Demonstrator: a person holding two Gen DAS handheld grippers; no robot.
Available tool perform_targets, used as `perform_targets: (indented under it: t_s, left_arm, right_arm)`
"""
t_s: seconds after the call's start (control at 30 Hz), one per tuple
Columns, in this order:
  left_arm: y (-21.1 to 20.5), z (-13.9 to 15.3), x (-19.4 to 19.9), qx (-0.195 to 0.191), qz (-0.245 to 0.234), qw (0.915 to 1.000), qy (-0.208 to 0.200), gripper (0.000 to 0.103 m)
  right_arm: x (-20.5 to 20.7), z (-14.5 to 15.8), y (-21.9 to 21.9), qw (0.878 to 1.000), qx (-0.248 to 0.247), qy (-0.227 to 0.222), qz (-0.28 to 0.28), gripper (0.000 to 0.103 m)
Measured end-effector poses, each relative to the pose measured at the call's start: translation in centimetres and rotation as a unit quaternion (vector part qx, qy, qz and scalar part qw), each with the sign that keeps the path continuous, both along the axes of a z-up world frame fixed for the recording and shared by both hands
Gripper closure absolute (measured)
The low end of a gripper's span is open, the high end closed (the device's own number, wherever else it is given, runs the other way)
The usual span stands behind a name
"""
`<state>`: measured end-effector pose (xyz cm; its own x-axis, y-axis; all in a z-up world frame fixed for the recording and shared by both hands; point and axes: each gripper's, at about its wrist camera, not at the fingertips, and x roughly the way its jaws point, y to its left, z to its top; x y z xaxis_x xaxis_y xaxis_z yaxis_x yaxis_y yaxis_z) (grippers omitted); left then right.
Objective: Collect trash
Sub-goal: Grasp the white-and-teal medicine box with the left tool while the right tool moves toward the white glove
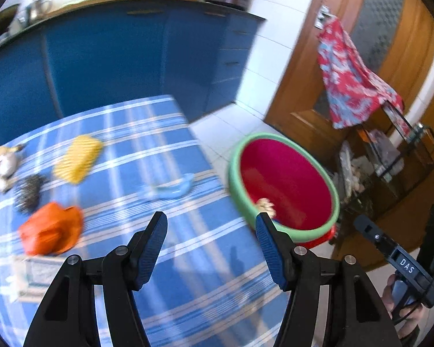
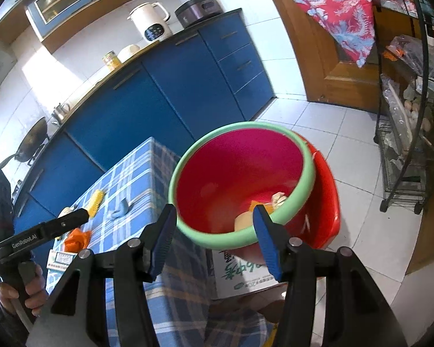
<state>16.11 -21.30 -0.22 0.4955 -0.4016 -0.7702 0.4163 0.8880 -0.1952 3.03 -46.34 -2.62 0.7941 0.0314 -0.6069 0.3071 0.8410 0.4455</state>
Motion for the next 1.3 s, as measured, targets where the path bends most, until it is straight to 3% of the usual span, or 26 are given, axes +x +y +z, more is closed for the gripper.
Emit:
perform_targets:
  t_s: [0.53, 0.77, 1.03, 1.2, 1.3]
  left_arm:
    - [12.8, 0.6, -1.6, 0.011, 0.135, 0.9907, -0.013, 0.038]
    - [15.5, -0.8, -1.0, 0.018, 0.169, 0.9854, -0.003, 0.038]
    - [16.7, -2.8, 0.1, 0.011, 0.175, 0.9842, 0.021, 0.038]
    - [17.0, -3.5, 0.3, -0.002, 0.170, 0.9849, 0.034, 0.069]
    - [17.3, -3.9, 0.4, -0.014, 0.169, 0.9845, 0.046, 0.071]
  right_arm:
    - [0.8, 1.0, 6.4, 0.998, -0.002, -0.002, 0.056, 0.046]
    - [1.3, 1.0, 8.4, 0.997, -0.008, 0.005, 0.076, 0.046]
    - [2.0, 0.4, 9.7, 0.996, -0.011, 0.021, 0.087, 0.046]
    - [2.4, -0.1, 10.1, 0.995, -0.008, 0.030, 0.091, 0.046]
    - [2.8, -0.2, 10.4, 0.995, -0.008, 0.031, 0.095, 0.046]
